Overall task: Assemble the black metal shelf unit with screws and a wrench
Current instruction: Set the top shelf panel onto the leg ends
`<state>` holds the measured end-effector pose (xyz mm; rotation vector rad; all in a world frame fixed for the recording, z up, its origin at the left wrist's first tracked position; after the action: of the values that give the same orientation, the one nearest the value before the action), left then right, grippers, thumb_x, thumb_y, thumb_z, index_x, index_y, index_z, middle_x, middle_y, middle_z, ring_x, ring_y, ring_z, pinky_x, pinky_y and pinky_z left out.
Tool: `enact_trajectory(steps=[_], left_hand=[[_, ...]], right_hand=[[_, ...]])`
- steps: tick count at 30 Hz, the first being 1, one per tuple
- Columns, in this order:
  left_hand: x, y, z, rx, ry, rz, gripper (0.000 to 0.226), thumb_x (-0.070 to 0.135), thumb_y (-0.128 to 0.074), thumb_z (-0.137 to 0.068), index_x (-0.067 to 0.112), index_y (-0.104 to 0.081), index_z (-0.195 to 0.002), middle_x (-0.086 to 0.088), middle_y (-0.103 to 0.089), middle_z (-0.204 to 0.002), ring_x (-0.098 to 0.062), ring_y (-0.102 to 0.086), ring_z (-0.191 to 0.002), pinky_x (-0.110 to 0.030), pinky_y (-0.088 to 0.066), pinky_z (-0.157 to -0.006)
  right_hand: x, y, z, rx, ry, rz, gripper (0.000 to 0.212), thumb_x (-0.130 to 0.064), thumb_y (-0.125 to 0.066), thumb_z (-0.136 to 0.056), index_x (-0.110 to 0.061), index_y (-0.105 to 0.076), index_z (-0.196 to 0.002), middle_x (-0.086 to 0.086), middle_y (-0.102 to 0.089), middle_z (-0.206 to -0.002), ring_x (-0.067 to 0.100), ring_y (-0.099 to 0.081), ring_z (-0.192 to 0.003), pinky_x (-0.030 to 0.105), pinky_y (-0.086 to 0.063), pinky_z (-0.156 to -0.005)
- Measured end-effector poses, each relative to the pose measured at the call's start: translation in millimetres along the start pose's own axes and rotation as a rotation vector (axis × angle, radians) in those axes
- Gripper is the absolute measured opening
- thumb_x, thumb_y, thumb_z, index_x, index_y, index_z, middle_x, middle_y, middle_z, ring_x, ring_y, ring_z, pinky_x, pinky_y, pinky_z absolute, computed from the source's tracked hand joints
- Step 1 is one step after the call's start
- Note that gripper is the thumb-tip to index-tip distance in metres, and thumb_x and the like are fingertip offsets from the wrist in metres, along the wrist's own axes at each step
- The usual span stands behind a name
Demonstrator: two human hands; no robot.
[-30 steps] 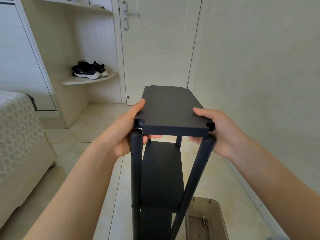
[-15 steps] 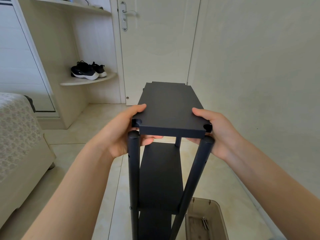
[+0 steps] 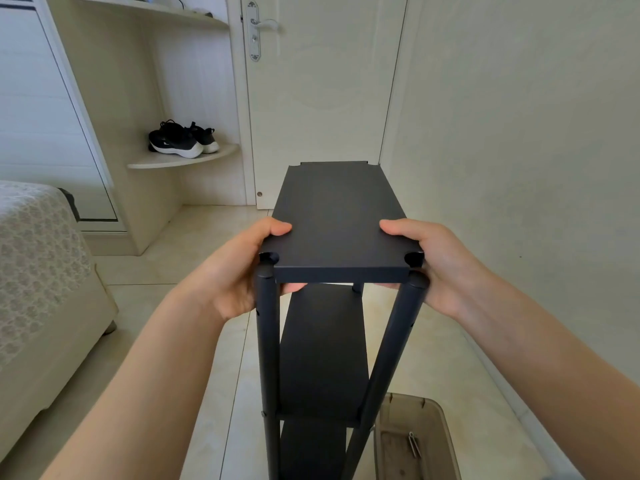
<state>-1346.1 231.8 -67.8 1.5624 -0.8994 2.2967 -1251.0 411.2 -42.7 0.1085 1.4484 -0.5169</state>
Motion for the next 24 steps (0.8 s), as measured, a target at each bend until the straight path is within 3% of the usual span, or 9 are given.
enact_trajectory(steps=[2, 7, 12, 24], left_hand=[[-3, 3, 0, -0.003, 0.008, -0.024, 0.015, 0.029, -0.063, -0.089, 0.016, -0.068, -0.095, 0.001, -0.072, -0.073, -0.014, -0.069, -0.055, -0.027, -0.055, -0.046], [-5, 4, 2, -0.013, 0.014, -0.063, 0.017, 0.030, -0.063, -0.088, 0.018, -0.068, -0.098, 0.001, -0.073, -0.077, -0.013, -0.069, -0.058, -0.026, -0.055, -0.049], [-6, 7, 2, 0.043, 0.012, -0.048, 0.023, 0.039, -0.073, -0.083, 0.020, -0.070, -0.096, 0.002, -0.076, -0.079, -0.013, -0.071, -0.058, -0.025, -0.055, -0.049], [-9, 5, 4, 0.137, -0.038, 0.026, 0.015, 0.030, -0.067, -0.090, 0.015, -0.068, -0.092, 0.001, -0.074, -0.071, -0.013, -0.069, -0.052, -0.019, -0.050, -0.043]], right_hand=[[7, -1, 1, -0.020, -0.034, -0.022, 0.009, -0.017, -0.064, -0.088, -0.012, -0.070, -0.092, 0.001, -0.075, -0.076, 0.014, -0.071, -0.061, 0.029, -0.055, -0.047], [22, 0, 3, -0.032, -0.080, -0.052, 0.016, -0.018, -0.064, -0.088, -0.011, -0.070, -0.100, 0.004, -0.076, -0.089, 0.017, -0.073, -0.070, 0.028, -0.056, -0.052], [23, 1, 4, -0.027, -0.080, -0.072, 0.011, -0.016, -0.063, -0.089, -0.009, -0.069, -0.095, 0.004, -0.076, -0.081, 0.016, -0.073, -0.064, 0.025, -0.053, -0.047], [28, 7, -4, 0.056, -0.058, -0.093, 0.016, -0.022, -0.070, -0.082, -0.013, -0.068, -0.096, 0.002, -0.075, -0.076, 0.018, -0.072, -0.062, 0.028, -0.054, -0.049]])
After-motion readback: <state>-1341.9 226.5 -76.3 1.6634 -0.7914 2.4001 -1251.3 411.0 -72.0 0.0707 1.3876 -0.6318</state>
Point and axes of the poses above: each hand's wrist, its own z-axis away from the middle knuckle, its own y-axis out of the back of the hand, x = y × z, the point moved 9 cm from there along -z, towards the middle knuckle
